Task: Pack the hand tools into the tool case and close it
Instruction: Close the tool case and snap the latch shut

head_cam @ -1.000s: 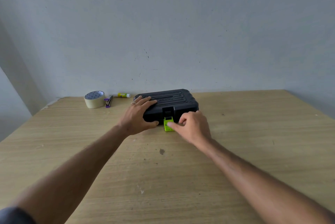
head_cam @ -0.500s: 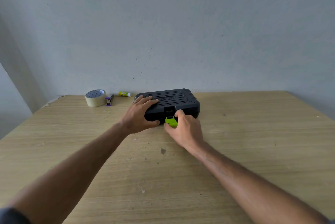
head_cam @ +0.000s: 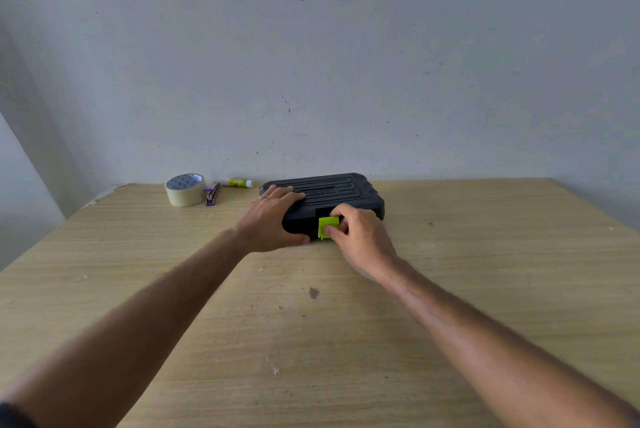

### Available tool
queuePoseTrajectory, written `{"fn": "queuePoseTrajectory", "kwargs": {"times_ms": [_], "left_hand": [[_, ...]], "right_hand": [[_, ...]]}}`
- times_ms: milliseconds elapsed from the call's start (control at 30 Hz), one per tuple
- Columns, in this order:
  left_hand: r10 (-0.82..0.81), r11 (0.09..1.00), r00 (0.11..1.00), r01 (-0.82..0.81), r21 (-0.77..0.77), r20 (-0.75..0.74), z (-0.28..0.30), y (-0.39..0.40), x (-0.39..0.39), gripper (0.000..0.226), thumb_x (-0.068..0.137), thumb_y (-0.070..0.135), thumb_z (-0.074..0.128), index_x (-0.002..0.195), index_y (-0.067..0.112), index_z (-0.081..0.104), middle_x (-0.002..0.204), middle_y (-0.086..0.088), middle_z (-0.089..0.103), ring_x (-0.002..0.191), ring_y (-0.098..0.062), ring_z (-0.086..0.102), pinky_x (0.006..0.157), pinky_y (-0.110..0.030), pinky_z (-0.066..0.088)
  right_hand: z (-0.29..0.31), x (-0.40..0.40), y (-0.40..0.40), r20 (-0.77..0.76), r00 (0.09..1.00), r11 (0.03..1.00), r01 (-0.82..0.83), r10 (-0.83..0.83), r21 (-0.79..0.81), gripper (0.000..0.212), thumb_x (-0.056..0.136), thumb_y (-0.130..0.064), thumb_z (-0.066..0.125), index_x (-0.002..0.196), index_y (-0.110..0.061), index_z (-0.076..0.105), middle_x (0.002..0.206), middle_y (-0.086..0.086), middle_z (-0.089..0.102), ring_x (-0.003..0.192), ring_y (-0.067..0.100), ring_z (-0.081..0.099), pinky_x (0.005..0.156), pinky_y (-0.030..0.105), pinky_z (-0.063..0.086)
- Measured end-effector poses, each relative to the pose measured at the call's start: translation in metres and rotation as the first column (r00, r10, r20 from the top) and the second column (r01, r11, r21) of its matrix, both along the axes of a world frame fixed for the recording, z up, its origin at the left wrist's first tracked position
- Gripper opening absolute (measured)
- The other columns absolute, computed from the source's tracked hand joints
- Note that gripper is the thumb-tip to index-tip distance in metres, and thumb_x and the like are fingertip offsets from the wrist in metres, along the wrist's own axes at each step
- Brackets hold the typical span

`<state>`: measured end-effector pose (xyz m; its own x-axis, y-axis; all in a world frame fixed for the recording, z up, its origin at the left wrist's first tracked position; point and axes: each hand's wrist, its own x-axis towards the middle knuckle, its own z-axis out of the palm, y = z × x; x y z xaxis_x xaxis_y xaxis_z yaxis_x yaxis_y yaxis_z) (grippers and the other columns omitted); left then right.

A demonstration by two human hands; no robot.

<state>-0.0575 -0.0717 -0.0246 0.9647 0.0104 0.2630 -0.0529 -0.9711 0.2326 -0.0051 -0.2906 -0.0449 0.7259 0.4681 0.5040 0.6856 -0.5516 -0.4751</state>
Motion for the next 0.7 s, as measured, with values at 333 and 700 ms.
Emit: {"fn": "queuePoseTrajectory", "kwargs": {"times_ms": [333,700], "left_hand": [[0.150,0.989,0.988,-0.150,-0.007,0.036,0.012,-0.025,0.009,0.074,0.079,0.079,0.057,0.130,0.025,0.055,0.135,-0.004,0.054,0.123,-0.025,0.052,0.100,-0.048,0.046],[0.169,0.984,0.982,-0.173,0.037,0.080,0.005,-0.026,0.010,0.072,0.079,0.080,0.050,0.125,0.025,0.054,0.127,-0.004,0.055,0.119,-0.028,0.054,0.092,-0.048,0.051]], "right_hand": [[0.010,0.009,-0.003,0.108,0.994,0.998,-0.009,0.016,-0.065,0.024,0.094,-0.035,0.071,0.112,-0.018,0.070,0.080,-0.005,0.070,0.066,0.011,0.060,0.063,0.035,0.052],[-0.012,-0.005,-0.017,0.073,0.997,0.991,-0.026,0.036,-0.129,0.030,0.085,-0.041,0.077,0.103,-0.020,0.067,0.084,-0.009,0.062,0.071,0.009,0.056,0.063,0.026,0.050]]}}
